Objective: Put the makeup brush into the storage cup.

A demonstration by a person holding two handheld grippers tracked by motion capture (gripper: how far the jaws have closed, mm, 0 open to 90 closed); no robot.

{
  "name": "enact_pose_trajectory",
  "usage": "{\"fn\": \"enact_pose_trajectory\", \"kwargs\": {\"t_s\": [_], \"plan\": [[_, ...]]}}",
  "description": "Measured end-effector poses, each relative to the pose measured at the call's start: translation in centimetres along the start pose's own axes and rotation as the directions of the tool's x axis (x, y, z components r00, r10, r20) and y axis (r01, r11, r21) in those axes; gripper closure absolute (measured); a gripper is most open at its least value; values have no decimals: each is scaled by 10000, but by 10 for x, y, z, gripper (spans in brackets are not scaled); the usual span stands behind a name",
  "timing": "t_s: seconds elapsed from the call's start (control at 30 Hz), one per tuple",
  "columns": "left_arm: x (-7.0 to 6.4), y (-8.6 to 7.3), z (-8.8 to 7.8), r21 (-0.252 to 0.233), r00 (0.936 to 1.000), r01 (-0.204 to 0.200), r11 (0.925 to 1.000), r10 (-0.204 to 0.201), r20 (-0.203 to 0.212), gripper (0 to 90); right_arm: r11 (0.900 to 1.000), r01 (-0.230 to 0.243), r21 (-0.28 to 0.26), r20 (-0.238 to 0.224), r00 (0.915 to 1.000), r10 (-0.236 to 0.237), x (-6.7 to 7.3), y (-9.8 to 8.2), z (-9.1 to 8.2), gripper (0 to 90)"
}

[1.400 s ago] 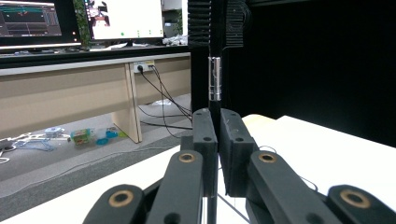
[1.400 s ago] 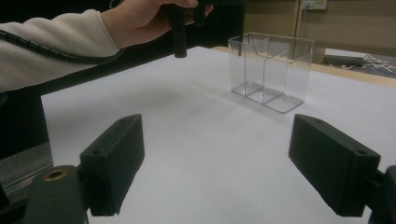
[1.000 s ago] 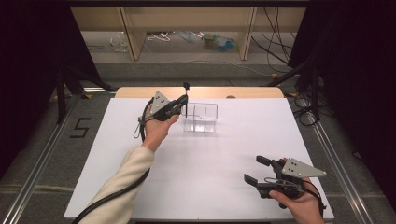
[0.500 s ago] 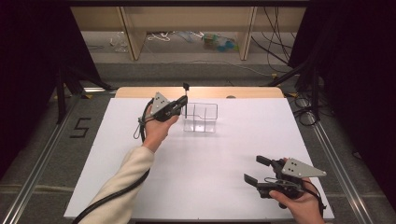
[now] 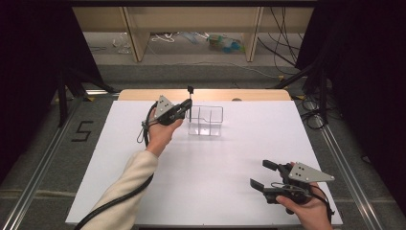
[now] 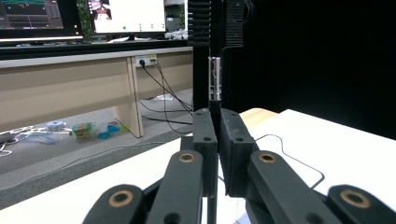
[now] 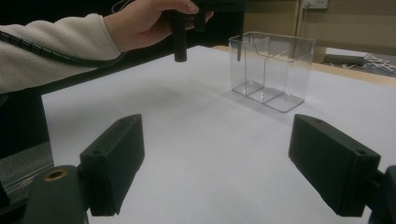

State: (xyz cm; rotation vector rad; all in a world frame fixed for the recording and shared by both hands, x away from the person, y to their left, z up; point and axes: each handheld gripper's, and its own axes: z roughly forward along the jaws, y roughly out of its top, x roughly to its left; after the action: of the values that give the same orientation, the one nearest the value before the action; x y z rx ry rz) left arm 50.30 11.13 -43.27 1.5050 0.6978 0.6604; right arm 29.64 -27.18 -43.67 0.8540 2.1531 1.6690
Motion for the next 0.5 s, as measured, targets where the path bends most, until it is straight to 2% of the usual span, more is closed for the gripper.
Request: {"fn": "enact_pose_trajectory", "kwargs": {"t_s": [0.33,0.4,0.5], "plan": [[1,0,0,38,10000,-26,10000,26,-17,858,10000,0,-12,-3,10000,0,0,0,0,194],[1,-1,0,62,10000,-59,10000,59,-14,858,9997,-27,-230,-3,10000,27,0,-1,2,194],[1,-1,0,73,10000,-3,10000,4,-37,858,10000,-2,-4,-3,10000,2,0,0,0,194]]}}
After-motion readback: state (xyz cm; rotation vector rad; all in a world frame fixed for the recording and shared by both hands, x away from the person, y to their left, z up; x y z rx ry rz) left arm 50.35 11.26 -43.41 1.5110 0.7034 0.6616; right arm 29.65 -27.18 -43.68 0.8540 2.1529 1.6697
